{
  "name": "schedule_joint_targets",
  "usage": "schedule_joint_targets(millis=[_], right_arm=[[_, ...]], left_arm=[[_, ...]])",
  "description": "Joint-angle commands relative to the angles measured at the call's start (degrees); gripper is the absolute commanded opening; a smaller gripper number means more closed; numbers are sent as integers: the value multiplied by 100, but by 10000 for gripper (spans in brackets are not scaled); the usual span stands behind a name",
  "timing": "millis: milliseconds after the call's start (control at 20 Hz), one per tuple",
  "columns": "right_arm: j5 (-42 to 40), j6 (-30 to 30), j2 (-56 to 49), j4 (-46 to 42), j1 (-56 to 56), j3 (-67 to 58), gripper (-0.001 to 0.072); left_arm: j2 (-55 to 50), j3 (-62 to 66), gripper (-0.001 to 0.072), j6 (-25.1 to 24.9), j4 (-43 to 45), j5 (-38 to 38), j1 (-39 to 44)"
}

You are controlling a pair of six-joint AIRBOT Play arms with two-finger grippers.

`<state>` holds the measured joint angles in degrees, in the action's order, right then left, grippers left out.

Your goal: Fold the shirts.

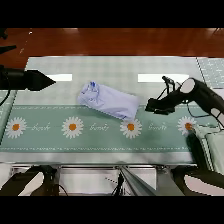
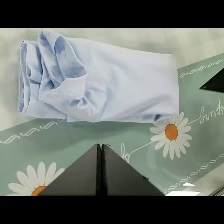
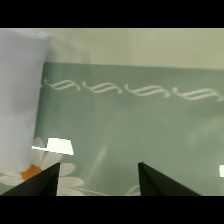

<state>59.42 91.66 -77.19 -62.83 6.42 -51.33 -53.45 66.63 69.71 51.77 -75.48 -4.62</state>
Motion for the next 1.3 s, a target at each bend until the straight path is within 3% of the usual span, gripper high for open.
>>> schedule_joint_targets(millis=[0,100,250,400,450,500,550,700,750,1050,1250], right_arm=[[-1718,-334,92,2291,68,1123,585],[-2529,-654,92,3051,476,1266,600],[-3534,-678,42,3646,1080,1266,600],[-3847,-675,-208,4210,1316,1263,570],[-3845,-682,-236,4221,1290,1266,388],[-3814,-688,-212,4186,1207,1259,157],[-3648,-706,-122,4186,1062,1257,32],[-2557,-1432,636,3908,367,1128,31],[-1998,-1408,1032,3545,35,986,31],[1003,393,3279,1517,-2481,-431,31],[2734,693,3871,295,-4441,-1486,32]], left_arm=[[2,-2,26,2,11,-157,2],[2,-2,26,4,2,-164,2],[2,-2,26,4,-33,-164,2],[0,-2,26,2,-31,-153,0],[0,-2,26,2,-31,-153,0],[0,-2,25,2,-31,-153,0],[0,-2,26,0,-28,-153,0],[-24,-4,26,-7,-26,-57,0],[-42,-4,26,-55,-28,70,0],[-352,-2,26,-455,-28,988,0],[-627,-4,26,-459,-31,1056,0]])
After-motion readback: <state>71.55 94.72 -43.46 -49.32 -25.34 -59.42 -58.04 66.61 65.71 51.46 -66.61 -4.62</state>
